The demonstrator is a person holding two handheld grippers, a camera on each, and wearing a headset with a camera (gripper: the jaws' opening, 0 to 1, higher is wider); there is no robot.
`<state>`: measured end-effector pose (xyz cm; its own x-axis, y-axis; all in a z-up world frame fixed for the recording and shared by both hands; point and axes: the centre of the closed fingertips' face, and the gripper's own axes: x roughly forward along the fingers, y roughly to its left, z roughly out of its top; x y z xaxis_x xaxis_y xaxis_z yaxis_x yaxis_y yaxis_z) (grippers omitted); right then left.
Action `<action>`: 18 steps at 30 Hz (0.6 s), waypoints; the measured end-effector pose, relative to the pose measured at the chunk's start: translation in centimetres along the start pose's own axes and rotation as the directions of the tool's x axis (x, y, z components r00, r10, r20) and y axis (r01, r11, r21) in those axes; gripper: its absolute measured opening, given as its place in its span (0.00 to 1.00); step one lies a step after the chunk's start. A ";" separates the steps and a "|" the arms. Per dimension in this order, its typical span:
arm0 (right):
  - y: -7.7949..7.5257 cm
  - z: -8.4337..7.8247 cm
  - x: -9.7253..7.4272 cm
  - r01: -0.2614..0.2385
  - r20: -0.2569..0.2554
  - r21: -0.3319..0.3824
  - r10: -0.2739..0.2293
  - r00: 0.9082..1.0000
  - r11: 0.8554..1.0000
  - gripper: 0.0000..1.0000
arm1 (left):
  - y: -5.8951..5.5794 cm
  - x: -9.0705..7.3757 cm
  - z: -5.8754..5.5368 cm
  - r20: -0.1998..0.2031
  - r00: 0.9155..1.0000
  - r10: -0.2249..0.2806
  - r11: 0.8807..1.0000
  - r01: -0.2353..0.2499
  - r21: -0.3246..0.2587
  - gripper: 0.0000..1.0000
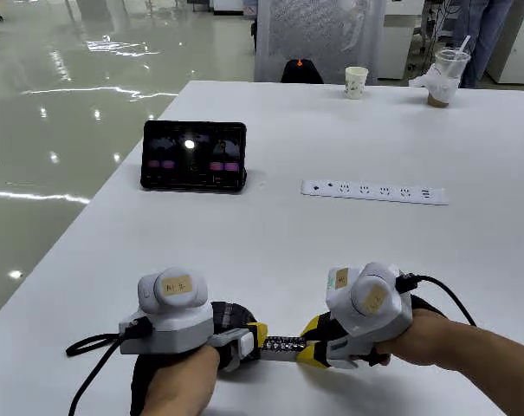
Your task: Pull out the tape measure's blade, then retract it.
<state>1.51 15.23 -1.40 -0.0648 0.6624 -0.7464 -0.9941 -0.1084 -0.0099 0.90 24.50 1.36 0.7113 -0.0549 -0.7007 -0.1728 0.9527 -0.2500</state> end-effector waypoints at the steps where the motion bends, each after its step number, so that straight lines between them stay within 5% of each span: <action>1: 0.1 0.2 0.1 -0.003 0.002 -0.001 0.003 1.000 1.000 0.11 | 0.0 0.0 0.0 0.000 1.000 -0.001 1.000 0.001 0.000 0.58; 18: 0.4 2.0 1.7 -0.014 0.023 -0.013 0.015 1.000 1.000 0.11 | 0.1 0.1 0.0 -0.007 1.000 -0.009 1.000 0.009 -0.010 0.58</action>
<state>0.82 17.82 -1.38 -0.0814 0.6777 -0.7308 -0.9918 -0.1277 -0.0079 0.94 24.54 1.27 0.7082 -0.0659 -0.7029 -0.1727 0.9492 -0.2630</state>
